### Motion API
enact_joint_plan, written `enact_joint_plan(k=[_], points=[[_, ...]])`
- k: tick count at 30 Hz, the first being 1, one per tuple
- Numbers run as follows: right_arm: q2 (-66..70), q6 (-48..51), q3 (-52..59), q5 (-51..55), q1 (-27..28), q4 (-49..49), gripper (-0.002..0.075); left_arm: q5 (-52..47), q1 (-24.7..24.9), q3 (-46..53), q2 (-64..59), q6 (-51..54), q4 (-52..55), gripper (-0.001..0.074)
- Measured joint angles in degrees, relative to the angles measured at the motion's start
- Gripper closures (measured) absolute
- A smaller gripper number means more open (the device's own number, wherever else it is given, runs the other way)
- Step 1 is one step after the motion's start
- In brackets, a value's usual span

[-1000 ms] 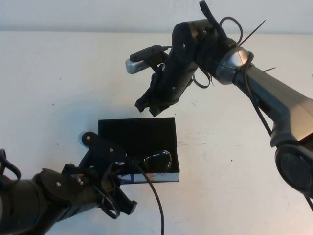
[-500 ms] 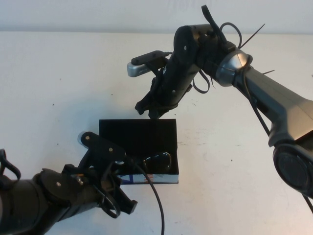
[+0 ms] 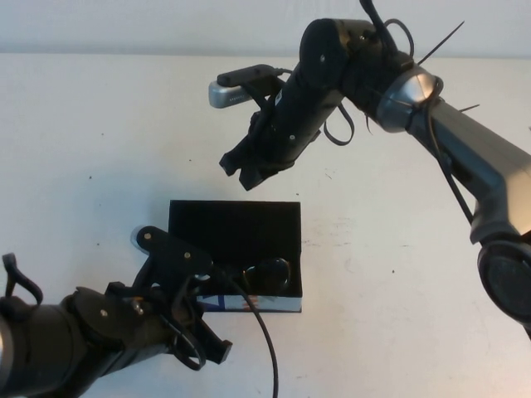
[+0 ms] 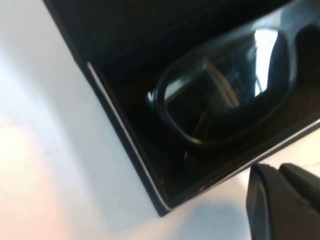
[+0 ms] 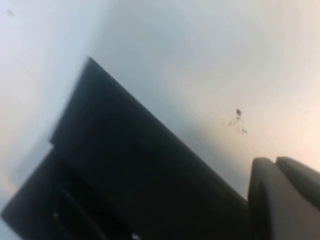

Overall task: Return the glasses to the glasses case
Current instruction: Close the glasses case

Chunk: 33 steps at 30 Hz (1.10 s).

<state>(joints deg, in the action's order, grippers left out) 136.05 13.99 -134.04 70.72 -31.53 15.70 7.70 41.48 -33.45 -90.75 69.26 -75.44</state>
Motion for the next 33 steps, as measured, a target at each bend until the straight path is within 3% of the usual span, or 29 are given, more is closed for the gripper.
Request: enact_joint_plan(k=[10,33], points=[[-2.0,-0.5,-0.3,0.3,0.2,-6.0,0.0737,0.9,0.0,0.0,-1.4,-0.5,0.0,0.0736],[3.5,-0.7,-0.3,0.1,1.0,3.5,0.0737,1.1,0.0,0.0,-1.4,-0.6,0.0,0.0736]])
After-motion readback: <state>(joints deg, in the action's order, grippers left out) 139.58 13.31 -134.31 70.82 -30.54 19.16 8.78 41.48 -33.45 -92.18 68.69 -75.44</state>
